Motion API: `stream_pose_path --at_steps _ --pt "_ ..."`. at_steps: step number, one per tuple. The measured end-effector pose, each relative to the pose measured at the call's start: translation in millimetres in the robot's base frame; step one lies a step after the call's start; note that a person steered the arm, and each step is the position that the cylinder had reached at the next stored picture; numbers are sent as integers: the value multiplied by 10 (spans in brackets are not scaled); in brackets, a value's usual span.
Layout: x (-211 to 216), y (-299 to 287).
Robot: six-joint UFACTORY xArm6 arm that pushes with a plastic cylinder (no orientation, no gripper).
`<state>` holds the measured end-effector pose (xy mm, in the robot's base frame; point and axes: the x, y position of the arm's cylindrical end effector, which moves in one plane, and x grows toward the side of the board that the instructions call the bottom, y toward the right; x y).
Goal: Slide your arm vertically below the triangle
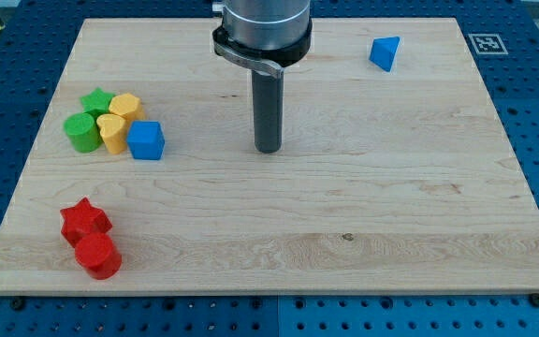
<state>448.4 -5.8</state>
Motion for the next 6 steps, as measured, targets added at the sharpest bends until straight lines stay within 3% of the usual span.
stream_pose_path --at_steps 3,6 --pt "0 33" --pt "47 1111"
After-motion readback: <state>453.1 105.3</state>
